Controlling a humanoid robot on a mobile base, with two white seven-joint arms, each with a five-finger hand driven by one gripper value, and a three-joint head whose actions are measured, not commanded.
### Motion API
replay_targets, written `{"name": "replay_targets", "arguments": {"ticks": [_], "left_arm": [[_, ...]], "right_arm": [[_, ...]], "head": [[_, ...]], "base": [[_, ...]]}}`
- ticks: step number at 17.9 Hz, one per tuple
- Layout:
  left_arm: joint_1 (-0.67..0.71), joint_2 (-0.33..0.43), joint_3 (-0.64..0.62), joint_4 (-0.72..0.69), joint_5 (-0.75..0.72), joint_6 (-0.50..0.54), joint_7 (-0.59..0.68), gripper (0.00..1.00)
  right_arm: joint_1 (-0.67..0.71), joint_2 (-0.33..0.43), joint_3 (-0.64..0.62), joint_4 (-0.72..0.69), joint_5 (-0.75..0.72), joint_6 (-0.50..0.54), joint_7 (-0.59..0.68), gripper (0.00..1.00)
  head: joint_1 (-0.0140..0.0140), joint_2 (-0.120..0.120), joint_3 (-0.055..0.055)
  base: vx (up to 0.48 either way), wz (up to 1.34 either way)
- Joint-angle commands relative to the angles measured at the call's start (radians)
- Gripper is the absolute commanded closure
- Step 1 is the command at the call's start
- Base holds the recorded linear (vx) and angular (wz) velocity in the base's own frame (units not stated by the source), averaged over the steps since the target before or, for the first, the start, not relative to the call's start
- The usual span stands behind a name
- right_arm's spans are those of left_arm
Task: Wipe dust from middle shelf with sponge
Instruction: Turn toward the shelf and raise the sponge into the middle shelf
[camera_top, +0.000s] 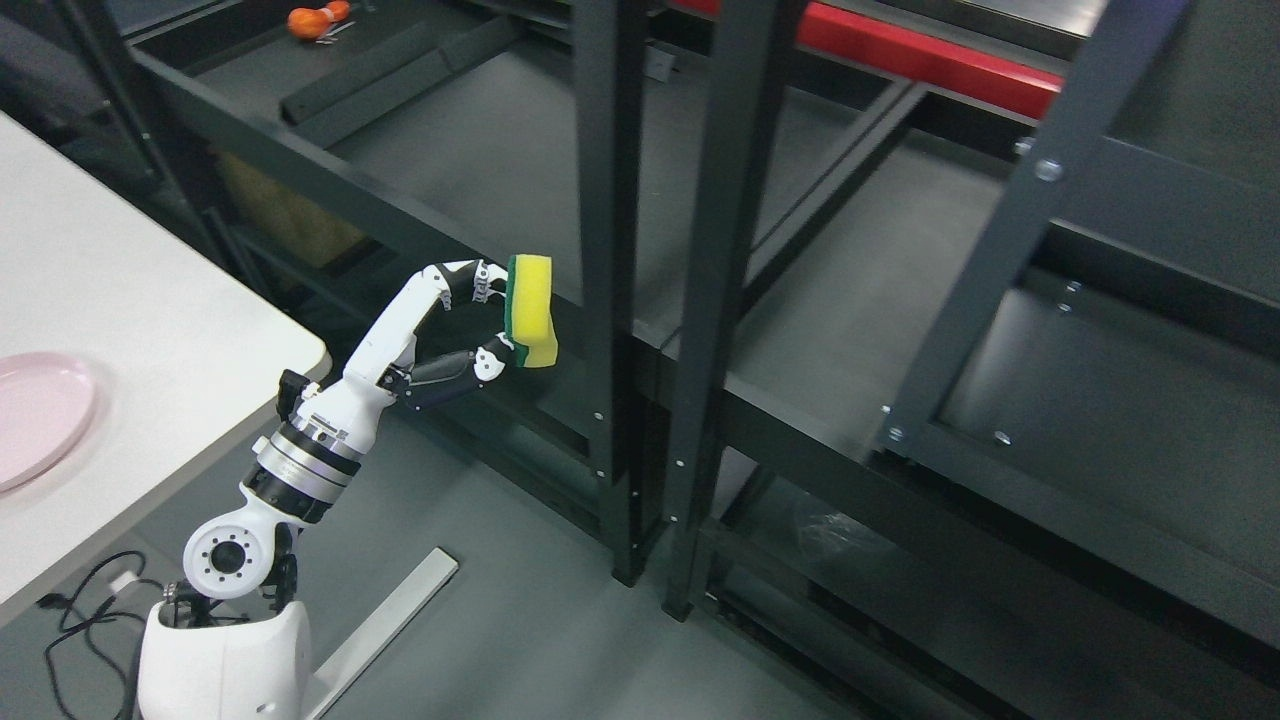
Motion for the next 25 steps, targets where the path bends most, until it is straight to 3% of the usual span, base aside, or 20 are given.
{"name": "replay_targets", "arguments": {"ticks": [1,8,12,25], "left_arm": [[-0.005,0.016,-0.186,-0.010,0.003,-0.016,-0.006,1.00],[-0.068,0.016,-0.491,-0.010,-0.018,-0.016,0.001,1.00],[-0.158,0.016,-0.643,0.013,-0.101,-0.016,0.030,1.00],[-0.895,0.016,-1.013,0.168,-0.219,-0.008,0.067,0.99]], "right_arm": [[0.000,-0.017,0.000,-0.017,0.000,0.001,0.000,0.00],[0.000,-0.017,0.000,-0.017,0.000,0.001,0.000,0.00],[0.000,-0.017,0.000,-0.017,0.000,0.001,0.000,0.00],[0.000,-0.017,0.001,-0.017,0.000,0.001,0.000,0.00]], "head": [[0.0000,0.000,0.000],[0.0000,0.000,0.000],[0.0000,-0.001,0.000],[0.0000,-0.001,0.000]], "base": [[-0.159,-0.70],[-0.119,-0.77],[-0.066,-0.72],[0.017,-0.13]]}}
